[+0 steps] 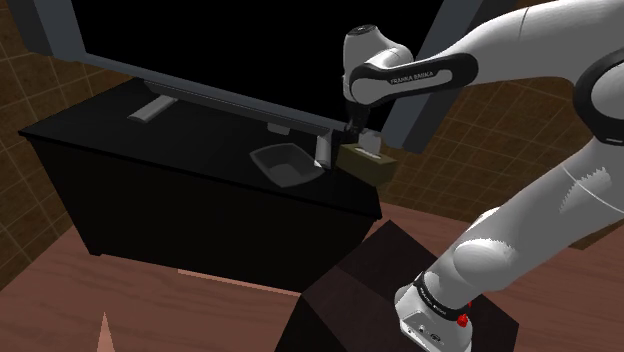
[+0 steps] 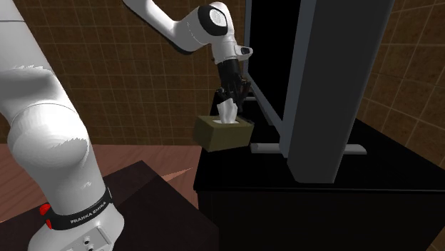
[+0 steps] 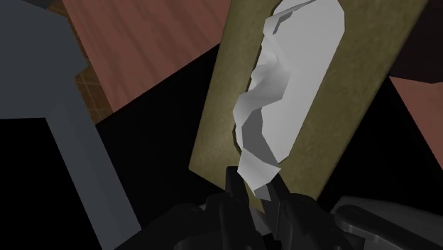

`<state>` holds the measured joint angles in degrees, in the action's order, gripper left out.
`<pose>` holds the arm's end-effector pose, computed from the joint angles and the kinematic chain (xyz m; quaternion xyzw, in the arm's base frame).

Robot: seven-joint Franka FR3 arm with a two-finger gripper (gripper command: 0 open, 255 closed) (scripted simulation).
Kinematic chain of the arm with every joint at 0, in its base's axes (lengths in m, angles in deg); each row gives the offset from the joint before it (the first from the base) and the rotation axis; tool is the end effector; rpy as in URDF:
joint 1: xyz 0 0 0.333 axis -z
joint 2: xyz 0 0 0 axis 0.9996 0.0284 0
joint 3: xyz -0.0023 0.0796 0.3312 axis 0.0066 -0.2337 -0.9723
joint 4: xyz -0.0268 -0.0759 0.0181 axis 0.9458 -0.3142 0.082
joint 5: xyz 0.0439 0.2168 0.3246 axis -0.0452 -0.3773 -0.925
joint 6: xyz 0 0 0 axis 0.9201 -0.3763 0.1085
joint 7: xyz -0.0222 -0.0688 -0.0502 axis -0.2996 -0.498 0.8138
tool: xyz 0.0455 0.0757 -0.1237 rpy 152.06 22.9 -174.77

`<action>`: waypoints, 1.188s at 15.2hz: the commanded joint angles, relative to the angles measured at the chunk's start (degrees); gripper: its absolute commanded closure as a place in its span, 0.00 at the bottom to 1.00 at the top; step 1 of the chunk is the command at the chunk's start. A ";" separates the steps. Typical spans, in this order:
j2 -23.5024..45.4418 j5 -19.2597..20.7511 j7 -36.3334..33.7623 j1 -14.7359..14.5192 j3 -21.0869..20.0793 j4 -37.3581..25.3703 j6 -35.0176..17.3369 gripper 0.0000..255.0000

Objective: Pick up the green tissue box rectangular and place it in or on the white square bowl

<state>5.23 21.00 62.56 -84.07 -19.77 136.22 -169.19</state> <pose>0.4792 -0.0879 0.4179 0.9758 0.0841 -0.0670 0.1905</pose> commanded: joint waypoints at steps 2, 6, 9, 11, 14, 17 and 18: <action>-0.82 -0.42 0.85 -0.11 -0.10 -1.43 2.13 1.00; -1.68 -0.89 1.98 -0.22 -0.21 -3.57 4.94 1.00; 1.19 -1.56 0.77 -1.17 -1.47 -7.98 7.13 1.00; 4.29 -2.03 -0.51 -2.09 -2.63 -12.40 9.11 1.00; 9.24 -2.48 -2.29 -3.49 -4.18 -19.63 12.33 1.00; 14.61 -2.62 -3.87 -5.01 -5.50 -27.70 15.91 1.00; 16.51 -2.60 -4.34 -5.55 -5.88 -30.62 17.20 1.00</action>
<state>19.88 18.44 58.93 -88.97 -25.13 108.44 -153.35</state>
